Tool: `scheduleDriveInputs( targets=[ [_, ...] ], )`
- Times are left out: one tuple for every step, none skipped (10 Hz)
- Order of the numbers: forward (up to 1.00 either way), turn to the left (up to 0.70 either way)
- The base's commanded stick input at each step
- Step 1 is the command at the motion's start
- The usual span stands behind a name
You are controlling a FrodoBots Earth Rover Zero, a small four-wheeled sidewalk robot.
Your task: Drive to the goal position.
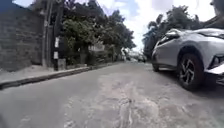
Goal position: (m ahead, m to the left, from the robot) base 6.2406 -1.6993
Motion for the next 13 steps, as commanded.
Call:
scheduleDriveInputs(
  targets=[
    [1.00, -0.40],
    [1.00, -0.40],
    [1.00, -0.35],
    [1.00, -0.22],
    [1.00, -0.09],
    [1.00, 0.00],
    [1.00, 0.00],
    [1.00, 0.00],
    [1.00, 0.00],
    [1.00, 0.00],
    [1.00, 0.00],
    [1.00, 0.00],
    [1.00, 0.00]
  ],
)
